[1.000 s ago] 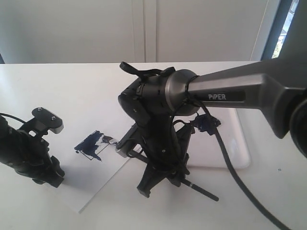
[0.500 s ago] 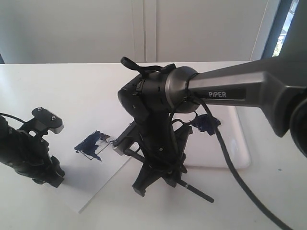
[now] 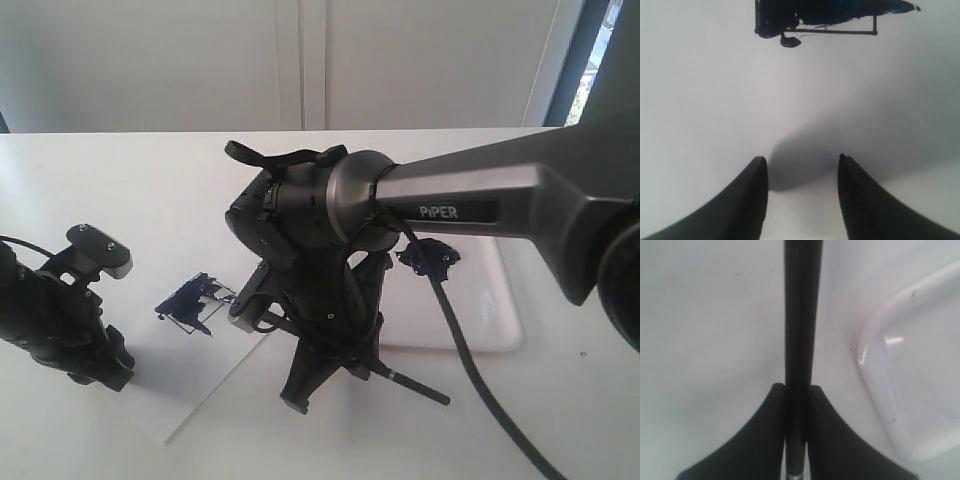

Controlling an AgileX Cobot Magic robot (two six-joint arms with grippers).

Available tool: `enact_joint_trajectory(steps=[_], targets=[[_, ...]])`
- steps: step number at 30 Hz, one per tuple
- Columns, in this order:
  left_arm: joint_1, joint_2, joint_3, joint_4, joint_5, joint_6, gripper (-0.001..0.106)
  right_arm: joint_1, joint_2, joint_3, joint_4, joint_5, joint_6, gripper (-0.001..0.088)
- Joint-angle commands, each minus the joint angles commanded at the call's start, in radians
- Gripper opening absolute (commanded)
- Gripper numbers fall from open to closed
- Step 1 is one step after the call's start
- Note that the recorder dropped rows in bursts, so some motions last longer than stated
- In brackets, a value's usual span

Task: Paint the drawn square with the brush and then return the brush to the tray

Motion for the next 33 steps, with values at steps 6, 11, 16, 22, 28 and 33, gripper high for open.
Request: enact_joint_trajectory(steps=[6,11,16,22,28,33], targets=[[0.000,0.000,0.000,0.000,0.000,0.000,0.050,0.000,-0.028,-0.002,0.031,0.000,-0.020,0.0000],[0.000,0.000,0.000,0.000,0.002,0.000,0.050,0.000,-0.052,-0.002,0.038,0.000,-0.034,0.0000],[0.000,0.000,0.000,0.000,0.004,0.000,0.050,0.000,-0.061,-0.002,0.060,0.000,-0.035,0.0000],[0.000,0.000,0.000,0.000,0.006,0.000,0.050,0.000,-0.115,0.023,0.098,0.000,-0.045,0.0000],[0.000,0.000,0.000,0.000,0.006,0.000,0.050,0.000,-0.225,0.057,0.120,0.000,-0.043,0.0000],[0.000,0.000,0.000,0.000,0.004,-0.002,0.050,0.000,-0.282,0.096,0.138,0.000,-0.054,0.0000]])
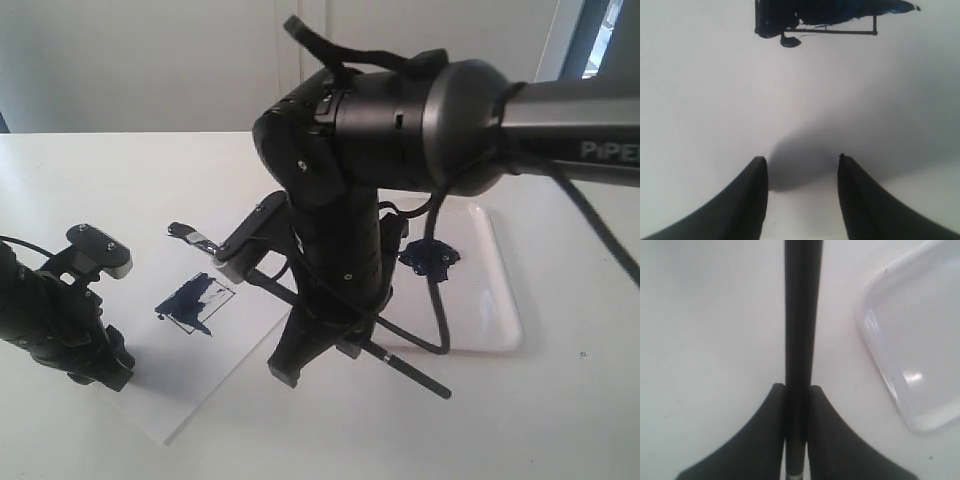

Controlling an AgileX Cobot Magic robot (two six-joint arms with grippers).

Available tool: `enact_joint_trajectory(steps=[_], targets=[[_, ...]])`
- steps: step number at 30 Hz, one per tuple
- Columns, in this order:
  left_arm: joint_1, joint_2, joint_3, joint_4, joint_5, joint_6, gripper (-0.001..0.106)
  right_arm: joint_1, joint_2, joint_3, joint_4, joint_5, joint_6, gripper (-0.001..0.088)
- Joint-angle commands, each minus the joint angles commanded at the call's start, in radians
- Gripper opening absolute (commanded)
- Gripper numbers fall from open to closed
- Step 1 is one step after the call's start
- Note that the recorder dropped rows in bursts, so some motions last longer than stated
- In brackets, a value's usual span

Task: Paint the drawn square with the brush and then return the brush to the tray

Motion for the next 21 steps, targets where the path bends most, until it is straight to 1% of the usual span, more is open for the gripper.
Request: enact_joint_trajectory(steps=[6,17,21], targets=[[0.000,0.000,0.000,0.000,0.000,0.000,0.050,-0.002,0.032,0.007,-0.002,0.000,-0.006,0.0000],[0.000,0.000,0.000,0.000,-0.004,0.000,0.050,-0.002,0.150,0.007,-0.098,0.000,-0.006,0.0000],[0.000,0.000,0.000,0.000,-0.004,0.000,0.050,-0.002,0.176,0.007,-0.098,0.000,-0.006,0.0000]])
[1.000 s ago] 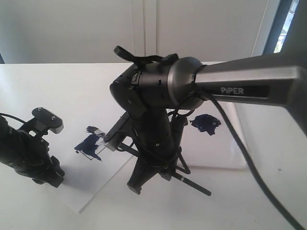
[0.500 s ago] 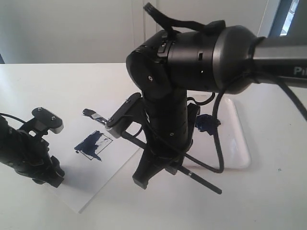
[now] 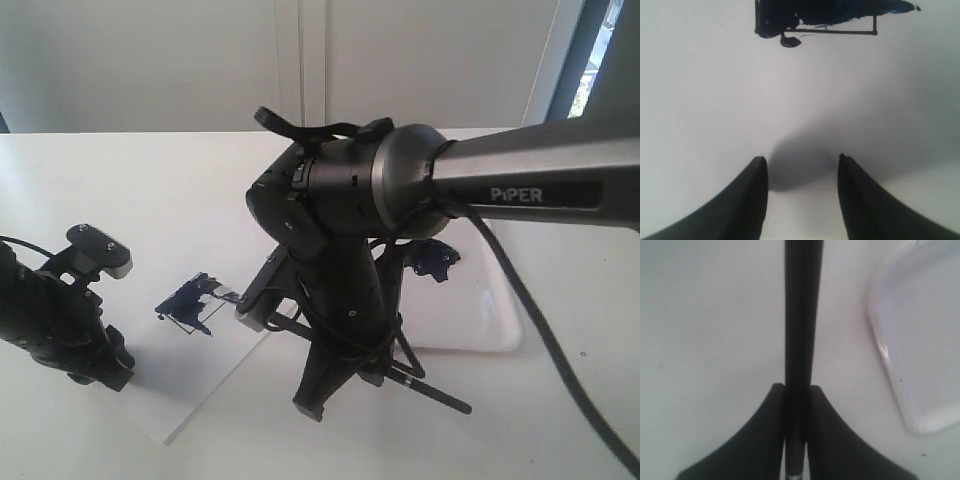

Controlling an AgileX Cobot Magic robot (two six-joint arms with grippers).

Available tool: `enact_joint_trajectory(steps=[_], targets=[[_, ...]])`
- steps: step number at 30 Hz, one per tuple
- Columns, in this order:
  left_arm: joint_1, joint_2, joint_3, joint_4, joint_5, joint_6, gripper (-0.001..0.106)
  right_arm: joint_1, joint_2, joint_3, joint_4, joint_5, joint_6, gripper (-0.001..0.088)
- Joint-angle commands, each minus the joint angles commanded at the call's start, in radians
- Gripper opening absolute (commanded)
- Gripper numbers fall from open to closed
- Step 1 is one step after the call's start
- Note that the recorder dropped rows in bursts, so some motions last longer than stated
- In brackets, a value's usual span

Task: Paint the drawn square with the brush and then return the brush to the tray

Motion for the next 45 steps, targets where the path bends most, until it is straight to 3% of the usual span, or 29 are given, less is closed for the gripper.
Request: enact_joint_trajectory(steps=[14,20,29,45], targets=[[0.000,0.000,0.000,0.000,0.032,0.000,0.050,-0.011,0.031,-0.002,-0.093,0.000,0.025,0.0000],[-0.070,0.000,0.000,0.000,0.023,-0.004,0.050,-0.011,0.031,-0.002,-0.138,0.000,0.033,0.0000],[-0.072,0.000,0.000,-0.009,0.023,-0.004,0.050,-0.011,0.031,-0.002,-0.223,0.000,0.052,0.0000],[-0.072,0.000,0.000,-0.009,0.011,-0.006,0.050,-0.007,0.069,-0.002,-0.147,0.000,0.043,0.0000]])
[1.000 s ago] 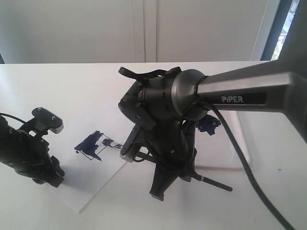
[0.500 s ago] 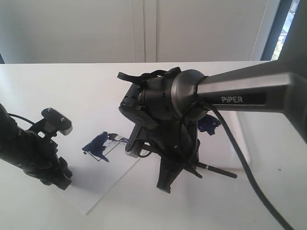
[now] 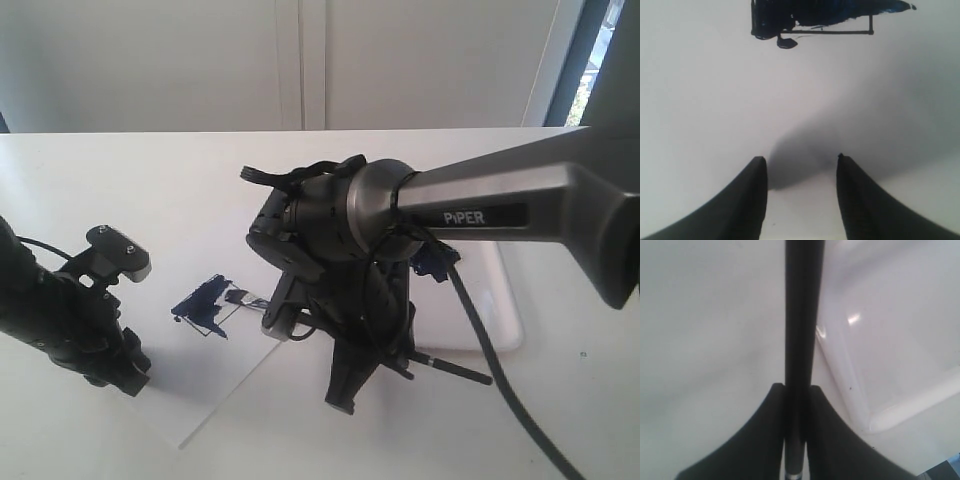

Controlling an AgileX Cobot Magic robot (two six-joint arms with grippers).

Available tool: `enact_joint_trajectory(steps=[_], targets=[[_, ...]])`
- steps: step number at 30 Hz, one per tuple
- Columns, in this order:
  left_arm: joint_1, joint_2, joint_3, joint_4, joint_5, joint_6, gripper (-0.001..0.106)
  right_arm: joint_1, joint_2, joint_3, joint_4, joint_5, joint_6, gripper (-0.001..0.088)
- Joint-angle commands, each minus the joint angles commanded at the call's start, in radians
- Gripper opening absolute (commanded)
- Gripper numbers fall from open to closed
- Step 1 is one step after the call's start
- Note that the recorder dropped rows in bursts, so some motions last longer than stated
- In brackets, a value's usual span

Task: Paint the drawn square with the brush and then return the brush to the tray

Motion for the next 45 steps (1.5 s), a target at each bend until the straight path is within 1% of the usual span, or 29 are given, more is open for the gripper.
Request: enact_joint_trajectory(steps=[5,14,18,21,25,33,39,45], targets=[[0.000,0.000,0.000,0.000,0.000,0.000,0.050,0.017,-0.002,0.000,0.007,0.000,-0.002,0.0000],[0.000,0.000,0.000,0.000,-0.004,0.000,0.050,0.076,-0.004,0.000,0.026,0.000,-0.016,0.0000],[0.000,0.000,0.000,0.000,-0.004,0.000,0.050,0.078,-0.004,0.000,-0.016,0.000,-0.018,0.0000],[0.000,0.000,0.000,-0.008,-0.004,0.000,0.050,0.071,-0.004,0.000,-0.064,0.000,-0.007,0.0000],[0.000,0.000,0.000,-0.007,-0.002,0.000,0.050,0.057,-0.004,0.000,-0.077,0.000,-0.004,0.0000],[0.000,0.000,0.000,-0.007,0.001,0.000,0.050,0.025,-0.002,0.000,-0.157,0.000,0.031,0.0000],[0.000,0.000,0.000,-0.007,0.003,0.000,0.050,-0.001,0.008,0.000,-0.171,0.000,0.031,0.0000],[0.000,0.000,0.000,-0.007,0.003,0.000,0.050,-0.001,0.009,-0.027,-0.167,0.000,0.031,0.0000]])
